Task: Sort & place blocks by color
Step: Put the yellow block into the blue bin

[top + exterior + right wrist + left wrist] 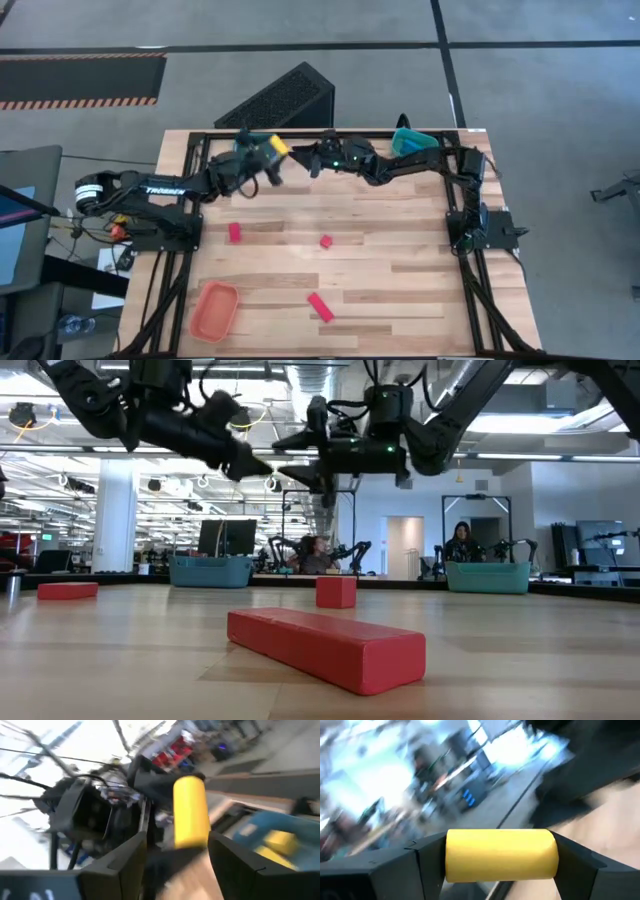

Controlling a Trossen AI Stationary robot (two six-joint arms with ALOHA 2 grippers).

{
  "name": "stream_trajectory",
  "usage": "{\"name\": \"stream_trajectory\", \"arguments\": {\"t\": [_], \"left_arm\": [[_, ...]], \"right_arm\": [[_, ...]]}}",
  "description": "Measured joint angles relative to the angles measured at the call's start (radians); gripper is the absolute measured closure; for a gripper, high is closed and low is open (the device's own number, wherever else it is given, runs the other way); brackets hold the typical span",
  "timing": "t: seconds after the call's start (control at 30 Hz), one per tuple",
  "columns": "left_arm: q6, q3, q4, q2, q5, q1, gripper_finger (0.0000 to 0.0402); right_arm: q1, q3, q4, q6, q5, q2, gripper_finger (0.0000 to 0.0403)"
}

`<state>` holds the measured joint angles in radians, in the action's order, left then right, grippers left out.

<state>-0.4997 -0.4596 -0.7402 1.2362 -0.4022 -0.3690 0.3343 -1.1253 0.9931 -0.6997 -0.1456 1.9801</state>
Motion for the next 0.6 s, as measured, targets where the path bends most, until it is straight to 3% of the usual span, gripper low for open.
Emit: {"name": "stream_trajectory", "arguments": {"t": [0.17, 0.33, 0.47, 0.6], "left_arm": [[0.209, -0.003, 0.104, 0.024, 0.044, -0.191, 0.0139], [0.44, -0.003, 0.117, 0.144, 0.106, -0.388, 0.0138], [0.619, -0.003, 0.093, 0.277, 0.129, -0.464, 0.0126], [0.653, -0.037, 0.105, 0.367, 0.132, -0.488, 0.0107]], "right_arm": [[0.011, 0.045, -0.167, 0.059, 0.077, -0.074, 0.017], [-0.017, 0.053, -0.28, 0.131, 0.147, -0.147, 0.0178], [-0.033, 0.053, -0.3, 0.173, 0.177, -0.182, 0.0179], [-0.041, 0.053, -0.336, 0.186, 0.179, -0.199, 0.0179]]}}
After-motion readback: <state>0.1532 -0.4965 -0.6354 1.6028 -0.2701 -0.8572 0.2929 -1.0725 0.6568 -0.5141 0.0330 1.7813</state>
